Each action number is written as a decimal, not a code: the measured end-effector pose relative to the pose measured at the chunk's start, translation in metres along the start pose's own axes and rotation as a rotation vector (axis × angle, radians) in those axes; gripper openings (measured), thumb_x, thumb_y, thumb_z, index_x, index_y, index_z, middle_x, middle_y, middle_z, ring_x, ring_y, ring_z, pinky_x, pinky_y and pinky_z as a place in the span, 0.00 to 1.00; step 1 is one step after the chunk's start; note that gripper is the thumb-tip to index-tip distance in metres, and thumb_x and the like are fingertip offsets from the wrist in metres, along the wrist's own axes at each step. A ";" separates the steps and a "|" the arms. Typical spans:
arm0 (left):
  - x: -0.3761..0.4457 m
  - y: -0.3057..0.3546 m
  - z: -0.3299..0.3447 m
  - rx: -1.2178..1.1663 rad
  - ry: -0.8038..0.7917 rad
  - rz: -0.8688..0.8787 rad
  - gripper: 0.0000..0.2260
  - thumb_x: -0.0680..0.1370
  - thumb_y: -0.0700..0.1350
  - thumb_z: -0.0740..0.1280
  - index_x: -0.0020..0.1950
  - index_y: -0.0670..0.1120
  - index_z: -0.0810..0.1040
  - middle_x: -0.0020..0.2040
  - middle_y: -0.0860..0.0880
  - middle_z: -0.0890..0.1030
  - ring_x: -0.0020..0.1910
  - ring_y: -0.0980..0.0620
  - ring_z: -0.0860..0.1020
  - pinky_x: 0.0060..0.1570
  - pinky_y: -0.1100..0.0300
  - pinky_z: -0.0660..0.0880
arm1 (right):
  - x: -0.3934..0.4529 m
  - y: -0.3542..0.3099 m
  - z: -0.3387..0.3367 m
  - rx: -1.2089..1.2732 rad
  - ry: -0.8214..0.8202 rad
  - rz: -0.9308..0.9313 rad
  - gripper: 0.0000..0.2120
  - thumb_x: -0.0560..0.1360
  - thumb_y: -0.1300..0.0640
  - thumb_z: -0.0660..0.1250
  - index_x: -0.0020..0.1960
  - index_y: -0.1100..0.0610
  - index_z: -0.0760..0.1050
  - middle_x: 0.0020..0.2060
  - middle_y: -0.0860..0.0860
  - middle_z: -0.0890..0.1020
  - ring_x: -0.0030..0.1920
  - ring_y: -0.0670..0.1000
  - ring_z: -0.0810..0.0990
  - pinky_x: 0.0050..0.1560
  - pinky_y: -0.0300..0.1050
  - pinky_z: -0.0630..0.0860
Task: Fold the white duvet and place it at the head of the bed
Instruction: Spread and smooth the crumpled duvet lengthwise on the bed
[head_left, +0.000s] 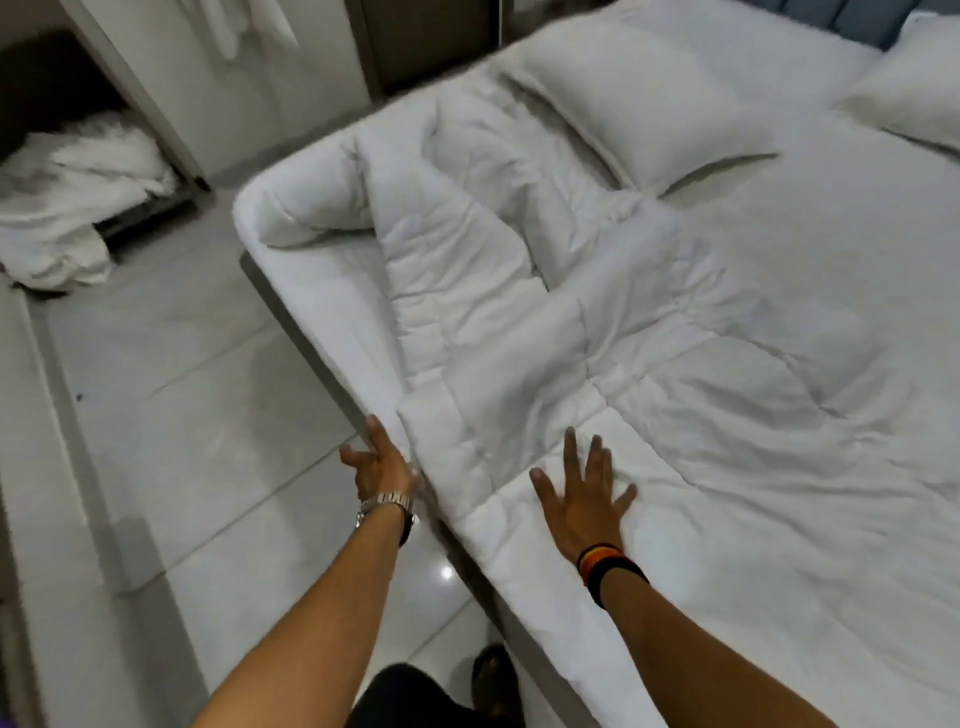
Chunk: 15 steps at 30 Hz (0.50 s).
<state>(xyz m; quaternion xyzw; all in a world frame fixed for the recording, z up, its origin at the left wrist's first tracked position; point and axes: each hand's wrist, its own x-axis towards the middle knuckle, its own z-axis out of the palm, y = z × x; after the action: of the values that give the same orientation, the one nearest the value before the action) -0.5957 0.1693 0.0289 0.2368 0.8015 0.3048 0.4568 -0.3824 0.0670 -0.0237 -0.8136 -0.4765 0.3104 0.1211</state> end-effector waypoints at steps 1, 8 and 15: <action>0.005 0.015 -0.006 0.023 0.026 0.062 0.39 0.80 0.71 0.47 0.85 0.51 0.45 0.74 0.36 0.72 0.67 0.34 0.75 0.59 0.47 0.69 | 0.006 -0.017 -0.010 0.057 0.062 -0.032 0.38 0.79 0.26 0.45 0.82 0.36 0.34 0.84 0.51 0.37 0.83 0.52 0.36 0.76 0.70 0.32; 0.091 0.146 0.036 0.029 -0.034 0.338 0.41 0.78 0.74 0.51 0.84 0.54 0.48 0.74 0.42 0.73 0.70 0.37 0.74 0.67 0.42 0.68 | 0.104 -0.140 -0.056 0.099 0.372 -0.206 0.38 0.80 0.27 0.47 0.84 0.39 0.38 0.84 0.53 0.39 0.83 0.55 0.38 0.77 0.69 0.34; 0.222 0.247 0.156 0.117 -0.210 0.347 0.56 0.63 0.85 0.54 0.84 0.59 0.41 0.82 0.45 0.61 0.77 0.41 0.67 0.74 0.37 0.63 | 0.267 -0.201 -0.013 -0.100 0.199 -0.049 0.39 0.80 0.27 0.47 0.83 0.39 0.34 0.84 0.56 0.38 0.83 0.61 0.40 0.76 0.73 0.35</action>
<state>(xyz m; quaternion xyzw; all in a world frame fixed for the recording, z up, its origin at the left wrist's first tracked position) -0.5384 0.5307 0.0106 0.4279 0.7132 0.3054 0.4637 -0.4209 0.3996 -0.0184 -0.8334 -0.4969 0.2011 0.1347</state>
